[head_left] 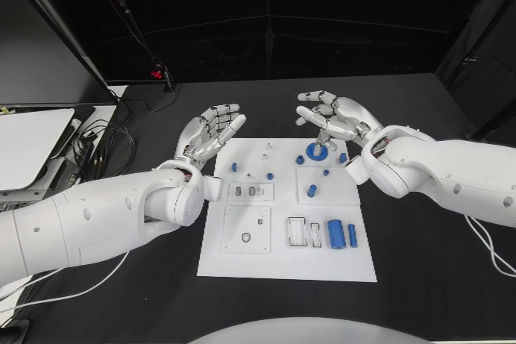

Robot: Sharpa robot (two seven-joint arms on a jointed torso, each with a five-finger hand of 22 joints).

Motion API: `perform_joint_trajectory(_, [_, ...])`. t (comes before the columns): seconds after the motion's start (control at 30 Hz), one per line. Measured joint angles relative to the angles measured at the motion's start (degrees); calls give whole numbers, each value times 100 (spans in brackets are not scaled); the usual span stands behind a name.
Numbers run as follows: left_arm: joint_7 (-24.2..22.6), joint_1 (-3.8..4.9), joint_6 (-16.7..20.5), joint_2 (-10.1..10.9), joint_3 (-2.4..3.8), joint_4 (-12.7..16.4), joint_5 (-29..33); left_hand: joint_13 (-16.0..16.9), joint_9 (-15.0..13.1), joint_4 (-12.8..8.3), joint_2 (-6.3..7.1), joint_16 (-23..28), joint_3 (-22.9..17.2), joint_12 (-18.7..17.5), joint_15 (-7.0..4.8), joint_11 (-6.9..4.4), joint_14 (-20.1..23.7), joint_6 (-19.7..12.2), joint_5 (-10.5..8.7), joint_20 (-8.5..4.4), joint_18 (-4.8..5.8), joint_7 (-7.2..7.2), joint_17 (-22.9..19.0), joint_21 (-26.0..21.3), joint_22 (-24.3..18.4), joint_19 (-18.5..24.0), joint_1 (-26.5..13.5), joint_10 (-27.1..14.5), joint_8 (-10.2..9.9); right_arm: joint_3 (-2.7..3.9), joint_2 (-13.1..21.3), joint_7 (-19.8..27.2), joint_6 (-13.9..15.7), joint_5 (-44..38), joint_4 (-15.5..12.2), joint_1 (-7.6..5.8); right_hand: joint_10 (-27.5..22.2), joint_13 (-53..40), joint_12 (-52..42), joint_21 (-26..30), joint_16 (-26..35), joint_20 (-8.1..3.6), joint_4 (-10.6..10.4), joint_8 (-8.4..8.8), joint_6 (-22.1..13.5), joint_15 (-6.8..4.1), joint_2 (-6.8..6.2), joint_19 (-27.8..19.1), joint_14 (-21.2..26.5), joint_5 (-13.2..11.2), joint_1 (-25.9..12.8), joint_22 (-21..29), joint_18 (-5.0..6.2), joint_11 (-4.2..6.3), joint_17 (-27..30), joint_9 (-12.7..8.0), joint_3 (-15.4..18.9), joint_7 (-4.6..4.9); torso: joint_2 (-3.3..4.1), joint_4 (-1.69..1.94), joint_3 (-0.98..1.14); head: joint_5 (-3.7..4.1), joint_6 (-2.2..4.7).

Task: Assemble the parts on the task board

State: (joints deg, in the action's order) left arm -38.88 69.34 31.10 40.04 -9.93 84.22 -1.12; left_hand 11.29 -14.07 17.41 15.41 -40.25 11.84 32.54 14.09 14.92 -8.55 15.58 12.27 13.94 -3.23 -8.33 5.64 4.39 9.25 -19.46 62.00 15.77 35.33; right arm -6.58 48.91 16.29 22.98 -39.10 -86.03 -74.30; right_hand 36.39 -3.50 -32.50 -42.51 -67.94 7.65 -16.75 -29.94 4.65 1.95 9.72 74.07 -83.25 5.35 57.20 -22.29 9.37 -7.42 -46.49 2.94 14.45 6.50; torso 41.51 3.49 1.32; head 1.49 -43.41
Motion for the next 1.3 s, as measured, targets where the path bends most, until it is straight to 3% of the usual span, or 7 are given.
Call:
perform_joint_trajectory(0.03, [0,-10,-2,-1,0,-3,0,-2,3,0,-10,-3,0,3,14,0,-14,0,0,8,0,0,0,6,0,-8,-10,0,0,0,-21,-14,-22,-69,48,-8,89,0,58,-783,-688,-31,0,-51,103,-2,15,252,-38,52,132,-894,-7,7,-1093,3,0,-9,-4,2,1,2,-11])
perform_joint_trajectory(0.1, [0,-27,-9,-7,0,-16,-1,-7,9,-5,-44,-22,-27,3,23,0,-23,0,0,8,0,0,-4,23,5,-8,-18,0,0,0,-59,-49,-68,-238,148,-15,292,0,185,-2665,-1491,-44,12,-188,482,8,19,797,-50,168,362,-3313,-372,4,-2401,18,53,25,-10,5,1,2,-21])
perform_joint_trajectory(0.23, [0,-41,-26,-27,0,-83,-2,-13,14,8,-65,-22,-39,3,23,0,-23,0,0,8,0,0,-7,23,7,-8,-5,0,0,0,-110,-154,-141,-643,309,-27,709,-4,446,-4186,-1878,25,109,-376,1937,40,-37,967,-82,198,814,-5140,-721,6,-2833,139,99,178,-17,12,1,-13,-31])
perform_joint_trajectory(0.37, [0,-58,-38,-30,-1,-115,-2,-13,20,-8,-65,-22,-55,3,23,0,-23,0,-23,8,1,0,-7,23,14,-8,-5,0,0,-4,-200,-343,-183,-1236,436,-28,998,-4,646,-4486,-1928,25,455,-231,2955,40,-74,967,-82,-106,1603,-5265,-721,63,-2847,136,-202,287,-22,22,-1,-20,-37])
perform_joint_trajectory(0.6, [0,-68,-55,-23,-2,-134,-2,-20,29,0,-88,-22,-94,25,23,-1,-23,0,-22,29,1,0,-13,23,14,13,18,0,23,-6,-470,-926,-246,-2601,680,-28,1259,-4,1127,-4507,-1958,-164,767,588,3885,-239,-252,1006,-68,-261,2467,-5265,-721,244,-2846,61,-514,121,-24,32,4,3,-39])
perform_joint_trajectory(0.9, [-1,-85,-71,-12,-3,-156,-3,-37,43,1,-162,-22,-127,24,23,-1,-23,0,-53,49,1,0,-22,23,20,-8,18,-1,23,-10,-766,-1617,-499,-3837,979,0,1442,-4,1412,-4530,-1958,-253,856,1087,4157,-341,-513,997,-69,-261,2886,-5265,-719,384,-2845,65,-603,-54,-35,40,11,20,-61])
perform_joint_trajectory(1.3, [-1,-92,-88,3,-6,-174,-4,-45,53,-9,-195,-45,-151,48,23,-1,-23,-1,-53,49,1,0,-28,46,19,-8,30,-1,44,-10,-932,-2162,-994,-4779,1076,32,1604,-4,1659,-4530,-1958,-253,879,1390,4385,-341,-536,997,-69,-261,3224,-5264,-718,424,-2844,71,-727,-93,-61,36,-3,30,-121])
